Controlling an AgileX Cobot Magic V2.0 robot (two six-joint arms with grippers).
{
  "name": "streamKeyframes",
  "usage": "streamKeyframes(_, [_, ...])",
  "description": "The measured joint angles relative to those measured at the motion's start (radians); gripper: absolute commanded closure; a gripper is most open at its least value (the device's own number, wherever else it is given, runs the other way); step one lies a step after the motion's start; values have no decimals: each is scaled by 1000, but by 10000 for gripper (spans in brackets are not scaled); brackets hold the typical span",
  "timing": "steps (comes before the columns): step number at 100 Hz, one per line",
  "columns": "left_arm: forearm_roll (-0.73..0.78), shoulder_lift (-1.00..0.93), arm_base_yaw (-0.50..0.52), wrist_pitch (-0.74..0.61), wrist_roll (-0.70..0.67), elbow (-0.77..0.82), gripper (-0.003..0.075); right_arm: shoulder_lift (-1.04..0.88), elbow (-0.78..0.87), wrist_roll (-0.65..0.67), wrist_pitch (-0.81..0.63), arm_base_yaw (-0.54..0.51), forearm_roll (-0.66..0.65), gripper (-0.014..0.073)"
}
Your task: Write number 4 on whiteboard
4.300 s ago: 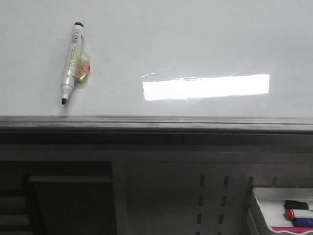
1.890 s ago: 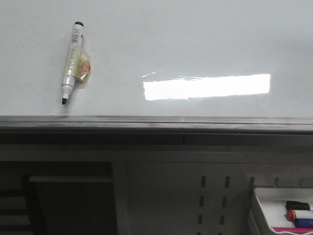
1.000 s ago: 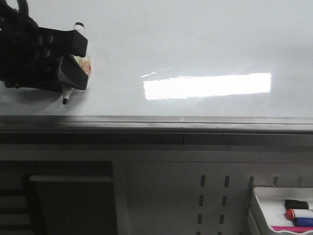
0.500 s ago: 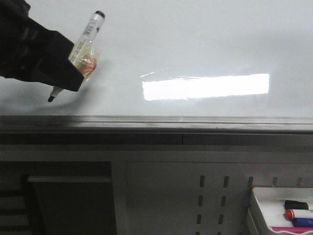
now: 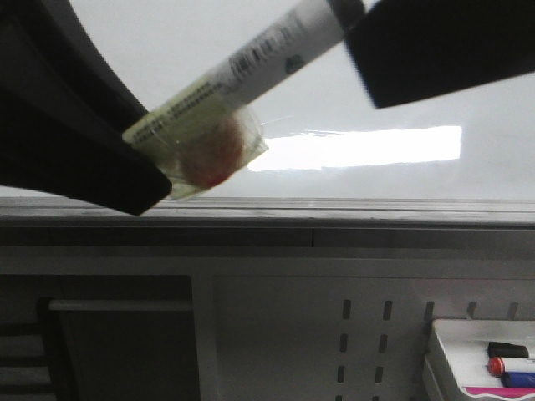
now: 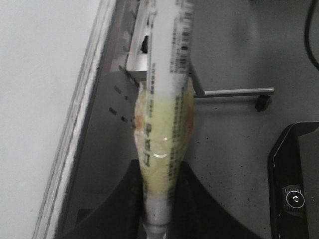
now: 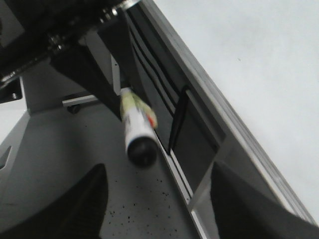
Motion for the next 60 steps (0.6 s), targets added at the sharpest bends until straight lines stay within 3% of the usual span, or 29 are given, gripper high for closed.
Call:
streamKeyframes(15, [6, 0, -50, -13, 9, 0, 741, 70, -2, -3, -81, 94, 5, 190])
streamKeyframes(35, [6, 0, -57, -15, 9, 0, 741, 144, -2, -3, -155, 144, 7, 210])
streamKeyframes(60, [6, 0, -57, -16, 9, 0, 741, 173, -2, -3, -186, 156, 15, 466])
